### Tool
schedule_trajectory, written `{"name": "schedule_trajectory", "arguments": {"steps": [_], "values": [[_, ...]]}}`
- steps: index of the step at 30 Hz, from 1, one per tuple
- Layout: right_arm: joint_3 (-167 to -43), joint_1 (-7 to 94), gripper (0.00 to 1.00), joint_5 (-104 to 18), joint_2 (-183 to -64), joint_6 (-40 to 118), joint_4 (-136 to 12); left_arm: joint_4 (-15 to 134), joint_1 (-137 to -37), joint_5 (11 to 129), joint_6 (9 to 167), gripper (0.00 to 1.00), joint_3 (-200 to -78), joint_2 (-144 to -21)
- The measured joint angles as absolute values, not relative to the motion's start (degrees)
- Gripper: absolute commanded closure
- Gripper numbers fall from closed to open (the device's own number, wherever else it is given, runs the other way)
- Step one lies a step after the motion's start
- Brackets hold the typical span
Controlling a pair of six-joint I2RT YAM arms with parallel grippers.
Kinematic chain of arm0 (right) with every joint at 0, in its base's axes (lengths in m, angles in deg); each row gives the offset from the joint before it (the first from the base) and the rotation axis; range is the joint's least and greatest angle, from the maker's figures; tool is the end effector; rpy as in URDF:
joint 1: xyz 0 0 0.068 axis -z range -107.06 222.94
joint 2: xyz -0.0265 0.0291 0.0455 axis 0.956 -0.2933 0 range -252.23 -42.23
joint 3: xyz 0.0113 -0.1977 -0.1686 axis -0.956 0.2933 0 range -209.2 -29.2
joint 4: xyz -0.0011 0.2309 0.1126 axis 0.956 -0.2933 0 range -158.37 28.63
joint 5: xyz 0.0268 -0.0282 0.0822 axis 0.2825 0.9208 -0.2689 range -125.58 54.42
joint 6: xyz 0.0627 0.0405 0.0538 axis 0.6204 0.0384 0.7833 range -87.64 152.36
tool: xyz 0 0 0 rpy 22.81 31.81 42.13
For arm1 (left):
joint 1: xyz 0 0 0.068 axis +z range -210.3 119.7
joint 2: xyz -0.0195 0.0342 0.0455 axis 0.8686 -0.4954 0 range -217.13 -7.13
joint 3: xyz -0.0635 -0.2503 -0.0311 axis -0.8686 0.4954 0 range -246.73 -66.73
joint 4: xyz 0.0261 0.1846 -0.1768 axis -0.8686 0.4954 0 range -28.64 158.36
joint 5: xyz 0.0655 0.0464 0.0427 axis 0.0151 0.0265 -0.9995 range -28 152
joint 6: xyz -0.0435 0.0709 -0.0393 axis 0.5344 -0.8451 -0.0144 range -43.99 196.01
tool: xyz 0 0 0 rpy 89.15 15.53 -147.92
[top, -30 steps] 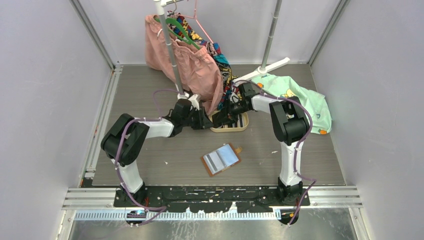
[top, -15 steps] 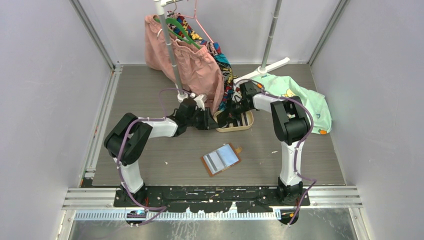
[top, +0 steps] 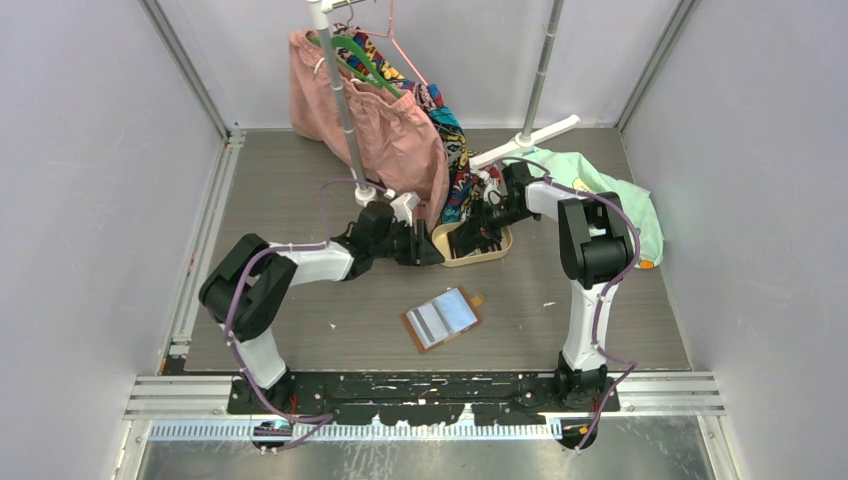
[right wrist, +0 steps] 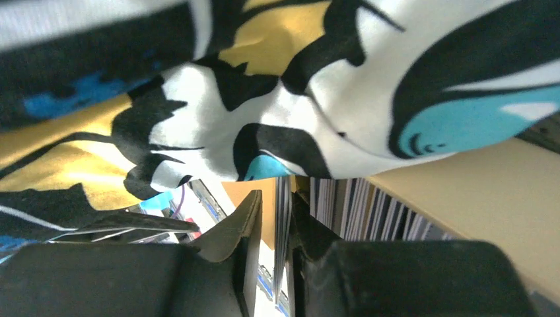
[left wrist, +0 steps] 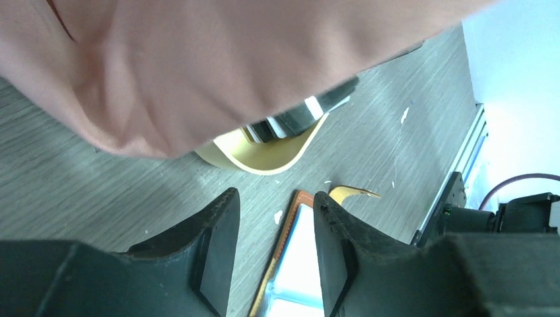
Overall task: Put the credit cards into the card holder
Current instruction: Pick up the credit card from the storage box.
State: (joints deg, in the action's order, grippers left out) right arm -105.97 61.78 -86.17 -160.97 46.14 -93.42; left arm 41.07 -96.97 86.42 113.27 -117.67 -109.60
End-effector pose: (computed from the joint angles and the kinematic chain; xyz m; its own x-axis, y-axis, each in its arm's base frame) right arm 0.3743 0.1389 0.0959 -0.9950 -0.0422 -0.0905 -0.0974 0.6093 0.7870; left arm 0.2989 -0.2653 0.1302 -0.8320 -0.0678 -0.5506 0.4066 0.6007 -0.6884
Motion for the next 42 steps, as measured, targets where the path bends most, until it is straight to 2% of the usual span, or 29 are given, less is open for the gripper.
{"name": "schedule_trajectory", "arguments": {"steps": [7,23,27,36,42], "values": [[-106.56,61.57,0.68,-87.06,-160.95,43.45,-96.17,40.80,-96.94,85.55,113.25,0.54,-114.96,-104.29],[-106.56,64.04,0.68,-89.84,-160.73,43.54,-96.70,40.89,-96.94,84.43,113.03,0.54,-113.43,-102.76],[-106.56,64.67,0.71,-90.39,-160.73,43.91,-96.66,40.93,-96.94,84.23,113.01,0.54,-113.37,-102.24],[-106.56,65.54,0.94,-90.25,-160.73,44.30,-96.81,41.24,-96.64,84.06,113.01,0.54,-112.14,-100.49],[-106.56,66.85,0.96,-88.53,-159.70,43.54,-98.16,41.55,-96.49,84.02,113.01,0.54,-111.36,-98.83]]}}
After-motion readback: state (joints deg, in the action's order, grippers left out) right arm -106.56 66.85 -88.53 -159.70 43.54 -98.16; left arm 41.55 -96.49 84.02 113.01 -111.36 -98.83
